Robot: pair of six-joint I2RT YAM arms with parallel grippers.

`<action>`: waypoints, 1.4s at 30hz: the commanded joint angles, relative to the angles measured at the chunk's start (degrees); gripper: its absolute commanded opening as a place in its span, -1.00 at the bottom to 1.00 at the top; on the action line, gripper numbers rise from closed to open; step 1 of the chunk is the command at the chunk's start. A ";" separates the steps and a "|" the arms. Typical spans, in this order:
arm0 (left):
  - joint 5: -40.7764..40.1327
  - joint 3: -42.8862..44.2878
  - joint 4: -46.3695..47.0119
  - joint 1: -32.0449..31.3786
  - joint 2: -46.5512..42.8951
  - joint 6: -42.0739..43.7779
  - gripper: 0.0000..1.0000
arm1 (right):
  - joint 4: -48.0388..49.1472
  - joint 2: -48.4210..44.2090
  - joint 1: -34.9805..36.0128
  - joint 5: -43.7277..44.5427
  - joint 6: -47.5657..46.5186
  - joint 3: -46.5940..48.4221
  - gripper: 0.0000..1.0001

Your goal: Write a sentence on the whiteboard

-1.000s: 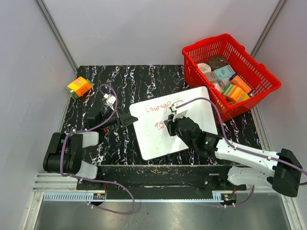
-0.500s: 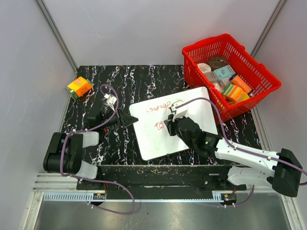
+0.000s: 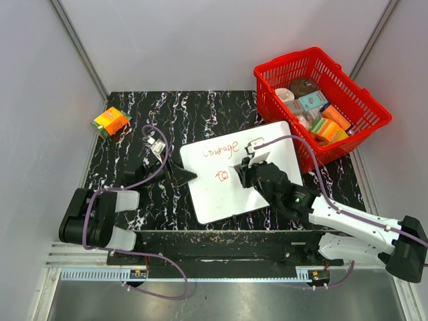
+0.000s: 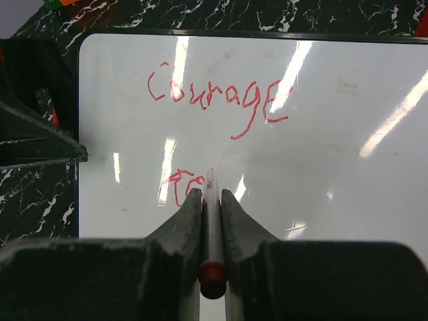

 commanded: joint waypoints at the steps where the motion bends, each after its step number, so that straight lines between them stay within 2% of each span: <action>1: -3.58 -5.74 8.41 -0.09 -3.44 -5.98 0.61 | -1.90 -2.38 -0.93 0.50 -0.30 1.42 -1.00; 7: -3.94 -11.03 16.41 -2.90 -2.48 -12.05 0.66 | -2.36 -3.17 -2.60 -2.83 1.11 0.63 -1.00; 12: -4.64 -10.77 25.45 -7.73 4.36 -15.47 0.60 | -2.53 -4.48 -6.11 -10.46 3.13 0.45 -1.00; 14: -4.56 -10.33 33.35 -8.61 9.19 -18.71 0.53 | -2.53 -5.54 -7.08 -12.06 3.40 0.36 -1.00; 16: -4.29 -9.98 38.88 -8.71 14.19 -20.83 0.29 | -2.97 -6.67 -8.40 -14.00 3.66 0.19 -1.00; 18: -4.03 -8.40 38.83 -9.32 15.88 -20.41 -0.04 | -3.59 -7.38 -9.10 -15.31 3.75 0.01 -1.00; 21: -4.99 -8.30 38.83 -9.76 15.72 -18.30 -0.27 | -4.64 -8.70 -9.90 -15.75 3.57 -0.16 -1.00; 22: -5.17 -8.30 38.83 -9.76 15.02 -18.12 -0.45 | -4.82 -9.23 -10.07 -15.76 3.49 -0.25 -1.00; 24: -5.17 -8.22 38.57 -9.76 14.40 -17.77 -0.60 | -5.35 -9.67 -10.25 -15.67 3.40 -0.51 -1.00; 25: -5.26 -8.30 38.04 -9.67 13.96 -17.68 -0.79 | -5.35 -9.85 -10.34 -15.76 3.31 -0.69 -1.00; 27: -5.35 -8.57 36.73 -9.50 13.35 -16.45 -0.98 | -5.70 -10.20 -10.34 -15.67 3.13 -1.13 -1.00; 35: -5.34 -14.45 32.77 -3.09 9.22 -14.17 -1.00 | -6.31 -10.03 -10.51 -13.92 1.38 -1.92 -1.00; 42: -5.26 -15.60 28.11 -3.17 6.58 -13.29 -1.00 | -5.88 -8.01 -10.43 -11.89 0.15 -1.40 -1.00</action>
